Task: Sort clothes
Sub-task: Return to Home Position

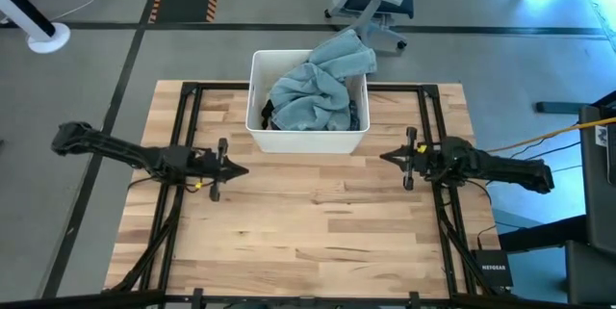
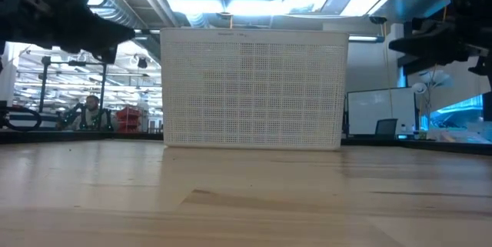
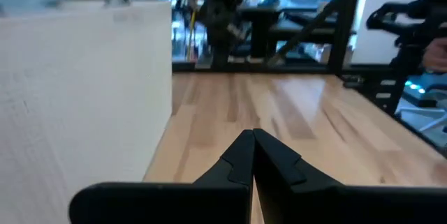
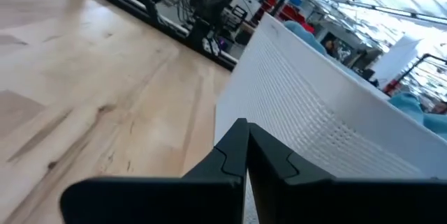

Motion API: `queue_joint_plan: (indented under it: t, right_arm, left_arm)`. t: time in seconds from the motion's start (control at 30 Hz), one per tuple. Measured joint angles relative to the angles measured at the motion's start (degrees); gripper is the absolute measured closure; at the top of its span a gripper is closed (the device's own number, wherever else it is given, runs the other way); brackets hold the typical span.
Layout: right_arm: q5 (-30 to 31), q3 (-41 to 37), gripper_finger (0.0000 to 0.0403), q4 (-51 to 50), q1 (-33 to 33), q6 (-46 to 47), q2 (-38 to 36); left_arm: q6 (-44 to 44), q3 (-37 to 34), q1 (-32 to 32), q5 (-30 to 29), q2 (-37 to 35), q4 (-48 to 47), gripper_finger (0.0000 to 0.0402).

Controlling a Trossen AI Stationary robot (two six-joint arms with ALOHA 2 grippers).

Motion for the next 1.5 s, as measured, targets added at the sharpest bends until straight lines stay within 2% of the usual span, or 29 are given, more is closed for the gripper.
queue_joint_plan:
  t: [0.17,0.33,0.63,0.87,1.0,1.5]
  right_arm:
    - [1.38,-0.09,0.0385,0.11,-0.14,-0.19,-0.32]
    - [1.32,-0.10,0.0385,0.10,-0.12,-0.35,-0.33]
    - [1.32,-0.10,0.0385,0.08,-0.10,-1.26,-0.31]
    - [1.32,-0.10,0.0385,0.06,-0.10,-1.64,-0.26]
    - [1.32,-0.10,0.0384,0.01,-0.10,-1.64,-0.26]
    - [1.32,-0.10,0.0384,-0.01,-0.10,-1.61,-0.24]
  left_arm:
    - [1.52,0.00,0.04,-0.42,-7.40,-6.34,0.0400]
    - [-0.50,0.00,0.04,-3.44,-15.88,-13.25,0.0400]
    - [0.00,-0.02,0.04,-3.61,-28.99,-22.86,0.0400]
    - [-2.10,-0.02,0.04,-6.32,-29.16,-22.68,0.0400]
    - [0.15,-0.02,0.04,-6.35,-28.96,-22.69,0.0400]
    - [0.07,-0.02,0.04,-6.35,-28.94,-22.72,0.0400]
